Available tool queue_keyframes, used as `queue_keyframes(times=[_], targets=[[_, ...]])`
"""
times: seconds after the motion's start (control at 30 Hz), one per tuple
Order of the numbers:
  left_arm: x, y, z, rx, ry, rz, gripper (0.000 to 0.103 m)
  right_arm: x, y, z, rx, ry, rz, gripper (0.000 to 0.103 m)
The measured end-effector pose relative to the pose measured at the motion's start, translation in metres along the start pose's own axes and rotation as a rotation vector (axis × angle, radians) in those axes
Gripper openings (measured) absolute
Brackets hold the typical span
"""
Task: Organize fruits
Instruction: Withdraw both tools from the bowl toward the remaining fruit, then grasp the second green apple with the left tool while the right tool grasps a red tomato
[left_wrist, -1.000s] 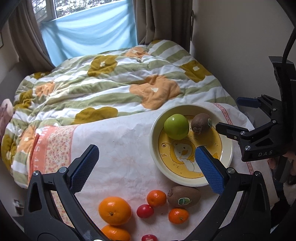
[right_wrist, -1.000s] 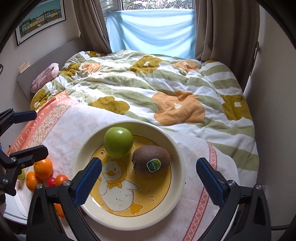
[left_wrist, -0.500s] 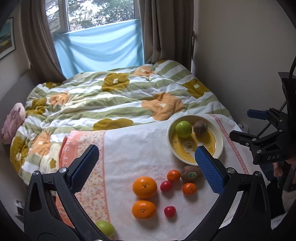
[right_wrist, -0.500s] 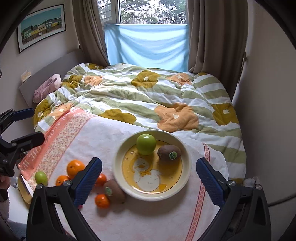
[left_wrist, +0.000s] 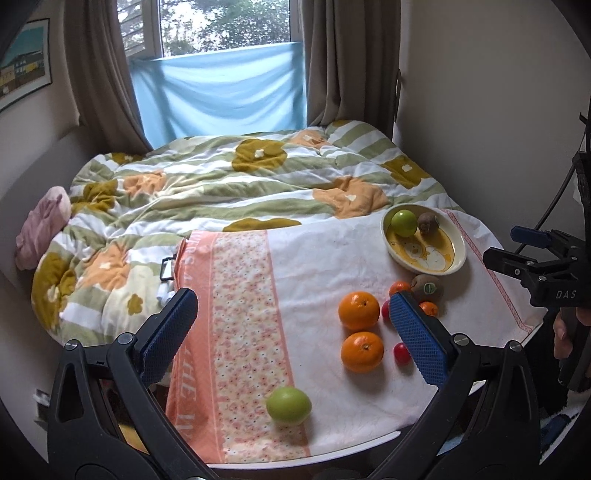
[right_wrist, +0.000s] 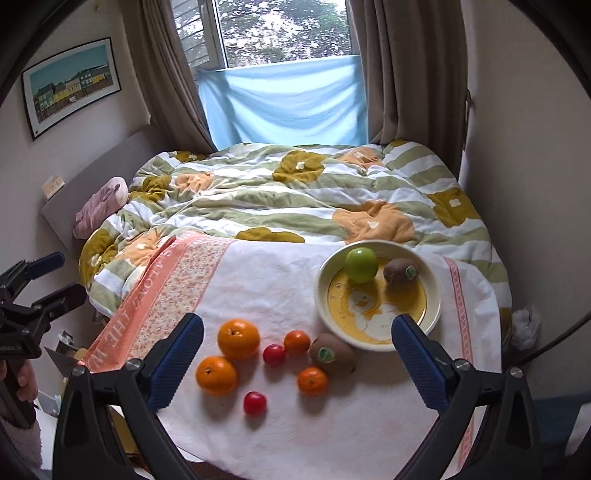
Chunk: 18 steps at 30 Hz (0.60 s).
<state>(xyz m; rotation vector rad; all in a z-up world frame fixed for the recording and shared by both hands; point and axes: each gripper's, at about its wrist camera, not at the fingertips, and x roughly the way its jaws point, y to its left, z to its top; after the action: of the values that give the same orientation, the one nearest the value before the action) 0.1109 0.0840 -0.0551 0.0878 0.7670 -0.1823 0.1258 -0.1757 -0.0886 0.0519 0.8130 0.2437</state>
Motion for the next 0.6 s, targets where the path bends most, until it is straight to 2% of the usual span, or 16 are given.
queue_keyframes(times=[0.1, 0.33, 0.6], targets=[[0.004, 0.014, -0.017, 0.008, 0.019, -0.031, 0.103, 0.003, 0.014, -0.015, 0.031, 0.010, -0.005, 0.102], [0.034, 0.034, -0.059, 0.000, 0.127, -0.096, 0.103, 0.021, 0.039, -0.053, 0.086, 0.065, -0.049, 0.102], [0.078, 0.035, -0.106, -0.088, 0.246, -0.119, 0.103, 0.058, 0.049, -0.087, 0.107, 0.134, -0.099, 0.102]])
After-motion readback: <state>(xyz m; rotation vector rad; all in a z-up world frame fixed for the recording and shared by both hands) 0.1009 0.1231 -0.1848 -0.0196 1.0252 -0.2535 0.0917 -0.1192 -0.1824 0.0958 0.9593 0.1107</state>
